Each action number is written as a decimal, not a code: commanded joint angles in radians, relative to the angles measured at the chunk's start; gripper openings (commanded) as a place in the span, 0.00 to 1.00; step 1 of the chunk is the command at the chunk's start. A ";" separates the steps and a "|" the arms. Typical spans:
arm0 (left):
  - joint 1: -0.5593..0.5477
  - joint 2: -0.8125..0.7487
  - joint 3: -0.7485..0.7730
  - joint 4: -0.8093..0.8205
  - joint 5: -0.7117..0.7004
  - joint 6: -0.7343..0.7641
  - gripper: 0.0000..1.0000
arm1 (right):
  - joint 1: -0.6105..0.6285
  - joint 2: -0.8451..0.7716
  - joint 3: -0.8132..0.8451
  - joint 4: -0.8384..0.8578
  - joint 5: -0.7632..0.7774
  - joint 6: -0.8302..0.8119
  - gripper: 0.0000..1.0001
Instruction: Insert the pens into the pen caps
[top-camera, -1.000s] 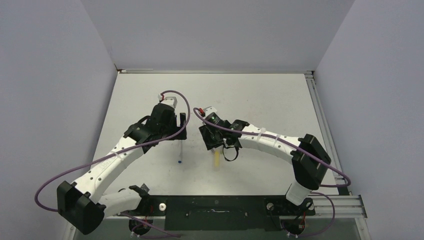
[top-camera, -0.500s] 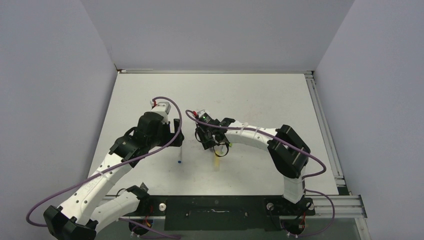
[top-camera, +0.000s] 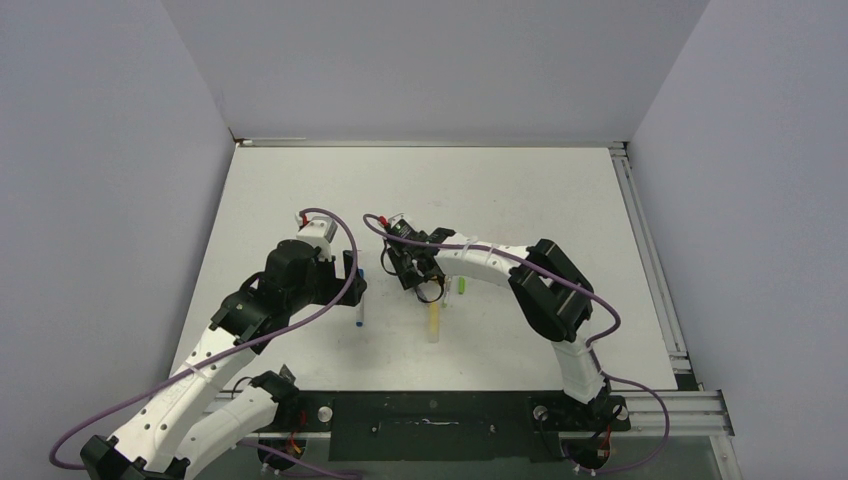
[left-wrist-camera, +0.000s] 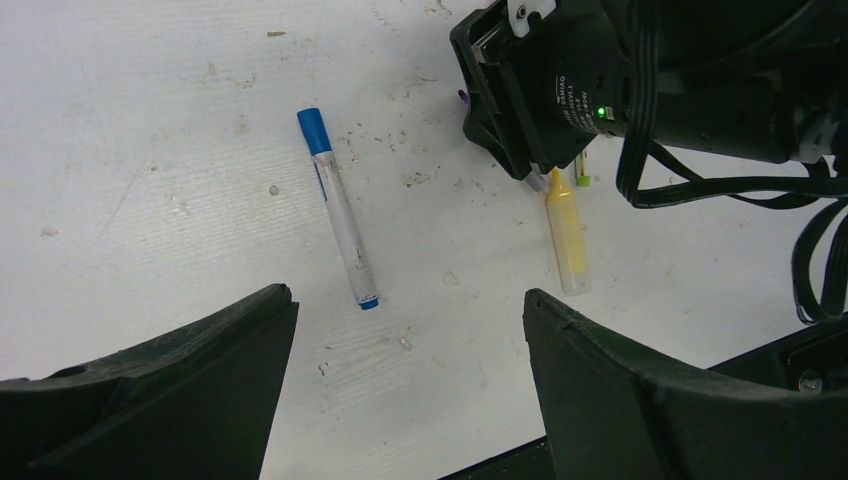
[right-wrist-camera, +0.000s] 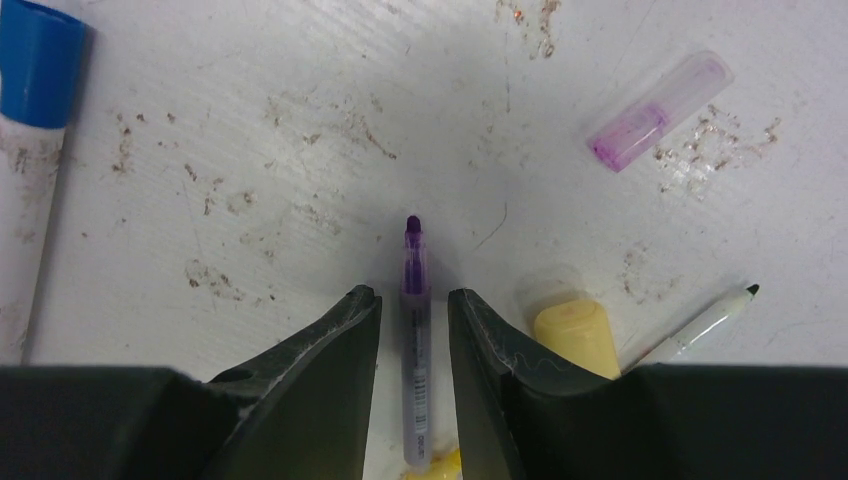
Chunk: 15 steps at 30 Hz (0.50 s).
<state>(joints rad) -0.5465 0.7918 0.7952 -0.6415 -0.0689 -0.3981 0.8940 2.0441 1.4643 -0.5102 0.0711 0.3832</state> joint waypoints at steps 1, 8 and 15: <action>0.007 -0.013 0.006 0.055 0.008 0.019 0.83 | -0.016 0.023 0.064 0.006 0.038 -0.015 0.33; 0.010 -0.007 0.009 0.055 0.006 0.026 0.84 | -0.020 0.047 0.060 -0.005 0.039 -0.027 0.30; 0.013 -0.003 0.009 0.055 0.012 0.027 0.85 | -0.020 0.050 0.024 0.000 0.034 -0.022 0.21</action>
<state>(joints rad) -0.5404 0.7933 0.7952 -0.6384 -0.0689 -0.3836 0.8822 2.0758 1.5009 -0.5163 0.0769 0.3695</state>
